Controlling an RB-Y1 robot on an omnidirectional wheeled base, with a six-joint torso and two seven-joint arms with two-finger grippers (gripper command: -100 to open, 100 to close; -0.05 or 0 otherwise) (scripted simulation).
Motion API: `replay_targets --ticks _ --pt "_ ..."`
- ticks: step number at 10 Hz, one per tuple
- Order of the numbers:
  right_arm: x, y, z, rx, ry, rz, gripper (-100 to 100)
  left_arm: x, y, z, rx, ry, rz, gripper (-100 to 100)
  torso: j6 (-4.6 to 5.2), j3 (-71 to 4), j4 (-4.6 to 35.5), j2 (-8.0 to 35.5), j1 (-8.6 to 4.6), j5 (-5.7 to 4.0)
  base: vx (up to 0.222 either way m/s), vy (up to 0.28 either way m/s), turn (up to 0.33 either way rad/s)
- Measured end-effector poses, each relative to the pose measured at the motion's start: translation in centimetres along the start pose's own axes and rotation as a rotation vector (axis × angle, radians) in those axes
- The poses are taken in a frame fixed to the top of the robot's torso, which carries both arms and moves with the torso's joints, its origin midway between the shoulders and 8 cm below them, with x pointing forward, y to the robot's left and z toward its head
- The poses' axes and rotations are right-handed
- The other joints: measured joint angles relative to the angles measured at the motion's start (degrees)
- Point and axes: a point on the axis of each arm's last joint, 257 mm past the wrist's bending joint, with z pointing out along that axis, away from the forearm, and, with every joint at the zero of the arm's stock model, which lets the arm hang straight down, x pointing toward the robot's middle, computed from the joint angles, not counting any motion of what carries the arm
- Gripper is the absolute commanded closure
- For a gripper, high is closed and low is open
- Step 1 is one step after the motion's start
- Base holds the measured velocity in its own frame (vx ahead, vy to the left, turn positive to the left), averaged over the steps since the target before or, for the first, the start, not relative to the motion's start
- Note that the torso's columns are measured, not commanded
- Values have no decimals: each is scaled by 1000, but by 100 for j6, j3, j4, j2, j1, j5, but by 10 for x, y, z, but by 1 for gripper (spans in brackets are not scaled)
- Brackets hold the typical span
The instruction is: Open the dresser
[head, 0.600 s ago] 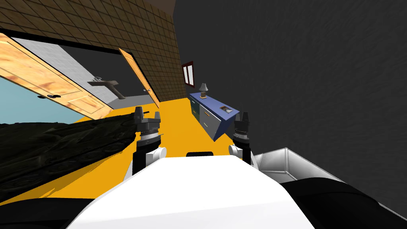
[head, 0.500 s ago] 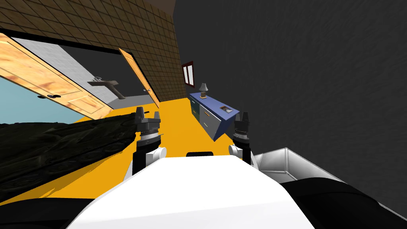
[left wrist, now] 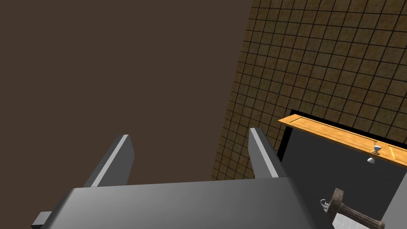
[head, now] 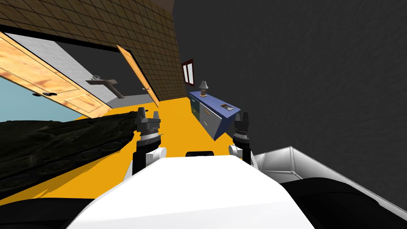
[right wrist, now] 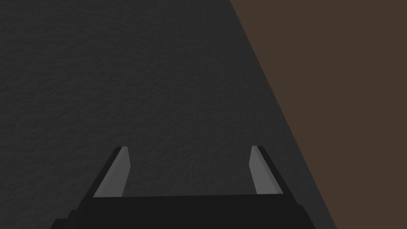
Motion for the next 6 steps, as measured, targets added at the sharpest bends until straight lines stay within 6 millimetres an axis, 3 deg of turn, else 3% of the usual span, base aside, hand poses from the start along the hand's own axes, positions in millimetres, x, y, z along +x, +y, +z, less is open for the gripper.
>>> replay_targets --ticks 3,4,6 --pt "0 0 0 0 0 0 0 0 0 0 0 0 0 0 0 -2537 1269 1270 0 0 0 0 0" --pt "0 0 0 0 0 0 -100 0 0 0 0 0 0 0 0 -3383 1692 1693 0 0 43 22 -43" --pt "9 -11 -1 20 50 -55 -100 0 0 0 -1 0 0 0 0 -3900 1932 1921 16 5 73 68 -39"
